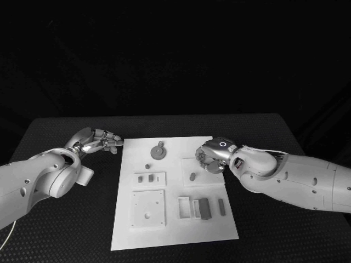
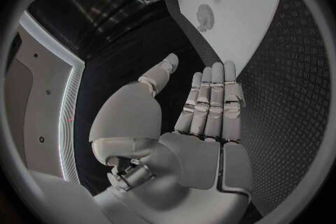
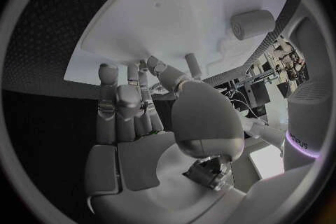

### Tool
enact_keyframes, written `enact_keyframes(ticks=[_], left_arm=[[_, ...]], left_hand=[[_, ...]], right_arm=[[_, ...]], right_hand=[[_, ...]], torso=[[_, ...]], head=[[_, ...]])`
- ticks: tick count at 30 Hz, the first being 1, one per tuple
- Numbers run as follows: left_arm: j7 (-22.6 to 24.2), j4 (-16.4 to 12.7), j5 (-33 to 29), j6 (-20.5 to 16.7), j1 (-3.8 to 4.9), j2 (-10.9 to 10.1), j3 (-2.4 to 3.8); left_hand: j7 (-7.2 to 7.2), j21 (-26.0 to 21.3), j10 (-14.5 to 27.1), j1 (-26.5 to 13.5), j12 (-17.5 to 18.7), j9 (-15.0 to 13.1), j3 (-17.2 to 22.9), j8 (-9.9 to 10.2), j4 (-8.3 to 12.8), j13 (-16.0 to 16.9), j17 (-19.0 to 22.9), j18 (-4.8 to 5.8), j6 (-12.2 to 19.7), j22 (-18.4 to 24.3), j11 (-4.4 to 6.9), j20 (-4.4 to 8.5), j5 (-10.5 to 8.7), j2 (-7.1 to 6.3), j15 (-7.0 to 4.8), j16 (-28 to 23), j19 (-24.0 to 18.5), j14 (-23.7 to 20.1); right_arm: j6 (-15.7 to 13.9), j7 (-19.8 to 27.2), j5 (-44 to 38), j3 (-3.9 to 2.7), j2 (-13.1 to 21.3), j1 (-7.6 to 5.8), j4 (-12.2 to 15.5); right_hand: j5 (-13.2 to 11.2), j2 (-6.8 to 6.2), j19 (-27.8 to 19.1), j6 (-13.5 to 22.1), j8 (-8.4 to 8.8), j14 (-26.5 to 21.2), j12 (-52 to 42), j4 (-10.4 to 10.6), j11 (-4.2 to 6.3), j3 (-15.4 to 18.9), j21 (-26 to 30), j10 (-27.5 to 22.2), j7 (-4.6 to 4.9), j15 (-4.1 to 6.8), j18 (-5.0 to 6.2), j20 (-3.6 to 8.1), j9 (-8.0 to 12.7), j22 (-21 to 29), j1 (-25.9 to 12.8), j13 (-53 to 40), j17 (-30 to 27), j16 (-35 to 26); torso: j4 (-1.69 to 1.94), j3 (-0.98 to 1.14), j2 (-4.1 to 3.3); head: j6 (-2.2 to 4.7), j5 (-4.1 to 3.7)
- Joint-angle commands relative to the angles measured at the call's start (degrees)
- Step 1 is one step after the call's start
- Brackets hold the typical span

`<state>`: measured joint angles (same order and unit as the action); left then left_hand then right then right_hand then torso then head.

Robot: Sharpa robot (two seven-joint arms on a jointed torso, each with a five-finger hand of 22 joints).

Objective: Assemble the parts on the task board

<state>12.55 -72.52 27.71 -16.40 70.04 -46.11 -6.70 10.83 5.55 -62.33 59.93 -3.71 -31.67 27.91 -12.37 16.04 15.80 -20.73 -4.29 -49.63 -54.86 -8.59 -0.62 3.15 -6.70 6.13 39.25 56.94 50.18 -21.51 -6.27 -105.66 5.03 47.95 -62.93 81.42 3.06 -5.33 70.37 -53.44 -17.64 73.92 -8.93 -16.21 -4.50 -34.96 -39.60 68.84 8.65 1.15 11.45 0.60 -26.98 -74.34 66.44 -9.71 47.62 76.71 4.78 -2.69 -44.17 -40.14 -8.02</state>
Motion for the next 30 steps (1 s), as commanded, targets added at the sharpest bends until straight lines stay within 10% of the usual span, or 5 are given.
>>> enact_keyframes(ticks=[1, 30], left_arm=[[0.18, -0.07, -0.49, 0.91, 0.03, 0.12, 0.03], [-0.11, 0.05, -0.50, 1.05, 0.03, -0.02, 0.03]], left_hand=[[-0.02, -0.34, 0.22, -0.26, -0.10, 0.08, -0.30, 0.04, -0.08, -0.07, -0.08, 0.14, 0.41, 0.08, -0.04, 0.15, -0.13, 0.23, 0.01, -0.24, 0.36, 0.28], [-0.04, -0.50, 0.31, -0.19, -0.14, 0.10, -0.39, -0.06, -0.03, -0.17, -0.41, 0.14, 0.39, 0.17, -0.07, 0.13, -0.12, 0.31, 0.04, -0.55, 0.37, 0.28]], right_arm=[[1.50, -0.26, -0.71, 0.21, -0.30, 0.43, -0.74], [4.37, -0.81, -1.48, 0.22, -0.50, 1.22, -1.48]], right_hand=[[-0.01, 0.57, 0.20, -0.48, -0.28, 0.02, 0.37, 0.01, -0.35, 0.23, 0.35, 1.08, -0.06, 0.38, 3.55, 0.17, 0.04, -0.08, -0.03, 0.16, -0.06, 0.38], [0.00, 2.77, 0.12, -3.54, -1.46, -0.12, 0.42, -0.49, 0.98, 0.24, 0.69, 4.68, -1.28, 1.67, 3.55, 0.32, 0.02, -0.92, 1.50, -1.31, -0.12, 0.45]], torso=[[0.04, 0.00, -0.01], [0.02, 0.05, 0.02]], head=[[-0.06, -0.02], [-0.57, -0.19]])
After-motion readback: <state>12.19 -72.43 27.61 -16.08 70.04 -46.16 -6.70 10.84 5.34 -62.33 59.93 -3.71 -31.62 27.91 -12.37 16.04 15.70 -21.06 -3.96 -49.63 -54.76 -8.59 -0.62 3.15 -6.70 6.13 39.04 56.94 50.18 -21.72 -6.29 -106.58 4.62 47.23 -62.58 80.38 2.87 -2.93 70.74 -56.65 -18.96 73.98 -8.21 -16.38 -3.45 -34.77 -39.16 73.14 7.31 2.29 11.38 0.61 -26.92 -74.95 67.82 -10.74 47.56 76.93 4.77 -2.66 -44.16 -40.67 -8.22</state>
